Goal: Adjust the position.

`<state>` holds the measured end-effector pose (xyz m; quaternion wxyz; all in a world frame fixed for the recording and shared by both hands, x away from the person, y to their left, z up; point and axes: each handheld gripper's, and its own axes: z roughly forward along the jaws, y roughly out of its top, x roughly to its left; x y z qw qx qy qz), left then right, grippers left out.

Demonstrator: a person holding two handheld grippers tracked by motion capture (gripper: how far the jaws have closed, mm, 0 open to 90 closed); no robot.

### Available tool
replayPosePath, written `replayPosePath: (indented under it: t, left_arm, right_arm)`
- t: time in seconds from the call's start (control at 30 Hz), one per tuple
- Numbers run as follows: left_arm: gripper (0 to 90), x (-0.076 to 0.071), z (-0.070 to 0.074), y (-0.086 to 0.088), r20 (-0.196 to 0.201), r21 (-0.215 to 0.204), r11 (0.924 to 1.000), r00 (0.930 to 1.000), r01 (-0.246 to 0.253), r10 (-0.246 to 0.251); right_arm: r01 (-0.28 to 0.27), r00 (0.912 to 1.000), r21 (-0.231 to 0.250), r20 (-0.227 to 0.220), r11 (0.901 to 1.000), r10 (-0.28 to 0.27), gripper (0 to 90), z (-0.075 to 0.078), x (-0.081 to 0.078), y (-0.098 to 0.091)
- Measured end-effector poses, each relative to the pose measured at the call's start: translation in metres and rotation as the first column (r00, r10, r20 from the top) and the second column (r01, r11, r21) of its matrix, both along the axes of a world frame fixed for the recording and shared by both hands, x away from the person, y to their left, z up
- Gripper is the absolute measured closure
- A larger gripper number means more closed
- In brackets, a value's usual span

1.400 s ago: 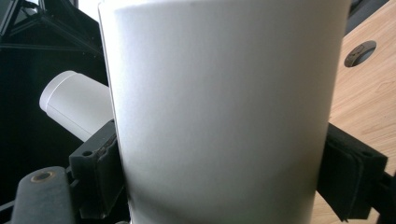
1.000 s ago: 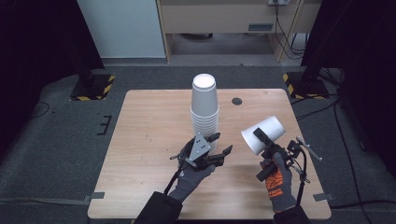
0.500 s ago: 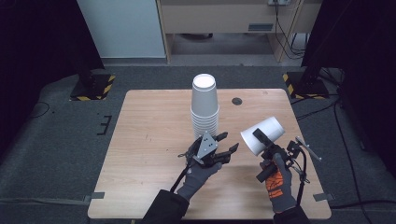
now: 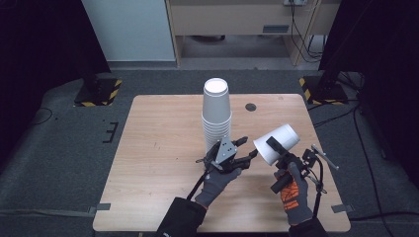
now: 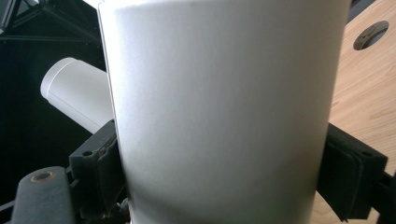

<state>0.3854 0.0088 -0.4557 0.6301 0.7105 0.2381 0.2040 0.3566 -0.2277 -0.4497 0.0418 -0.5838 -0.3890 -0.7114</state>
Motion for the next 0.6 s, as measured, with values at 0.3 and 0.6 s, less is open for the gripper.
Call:
replayPosePath:
  t: [0.3,0.6]
  left_arm:
    - [43.7,0.006,0.001,-0.01,0.002,-0.014,0.9998,0.9999,0.011,-0.011]
    - [48.4,0.01,0.0,-0.015,-0.001,-0.022,0.9995,0.9998,0.021,-0.021]
  right_arm:
    - [-0.007,1.0,0.006,-0.003,1.0,0.007,15.4,0.0,0.0,0.0]
    - [-0.02,0.9997,0.002,-0.01,0.9998,0.02,15.4,-0.002,0.001,0.002]
